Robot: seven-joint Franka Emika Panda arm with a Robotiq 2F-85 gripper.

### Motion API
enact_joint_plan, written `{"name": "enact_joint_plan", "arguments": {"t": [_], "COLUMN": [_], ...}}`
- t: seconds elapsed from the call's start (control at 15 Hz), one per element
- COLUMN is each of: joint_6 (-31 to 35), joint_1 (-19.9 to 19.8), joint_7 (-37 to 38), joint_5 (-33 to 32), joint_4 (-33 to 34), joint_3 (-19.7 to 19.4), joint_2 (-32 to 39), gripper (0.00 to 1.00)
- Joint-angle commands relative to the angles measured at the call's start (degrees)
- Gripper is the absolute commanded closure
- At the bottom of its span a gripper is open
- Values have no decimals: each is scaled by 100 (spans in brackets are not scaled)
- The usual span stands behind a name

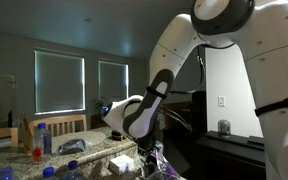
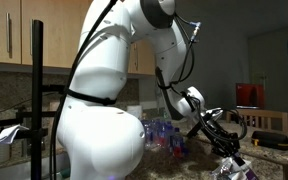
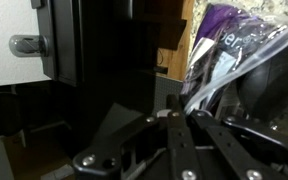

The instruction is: Pick up the plastic and put it on the counter

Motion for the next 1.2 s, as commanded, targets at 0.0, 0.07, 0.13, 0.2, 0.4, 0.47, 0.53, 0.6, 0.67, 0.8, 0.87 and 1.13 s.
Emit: {"name": "enact_joint_plan", "arguments": {"t": [0.0,0.07,0.13,0.2,0.4,0.47,0.53,0.6,0.67,0.8,0.87,1.13], "joint_6": [-41,-21,35,64,47,39,22,12,16,30,37,99], "joint_1": [91,111,126,139,188,195,198,207,208,210,207,189], "joint_7": [118,103,76,80,23,30,-5,3,-31,-6,-4,-65], "joint_5": [-363,-408,-407,-411,-380,-379,-350,-358,-327,-310,-300,-194], "joint_4": [-224,-268,-326,-366,-414,-421,-418,-414,-407,-399,-396,-404], "joint_3": [106,133,164,194,263,282,295,297,295,285,284,301], "joint_2": [55,73,71,82,212,251,297,329,355,398,411,391], "gripper": [94,94,94,93,94,94,75,68,63,50,43,17]}}
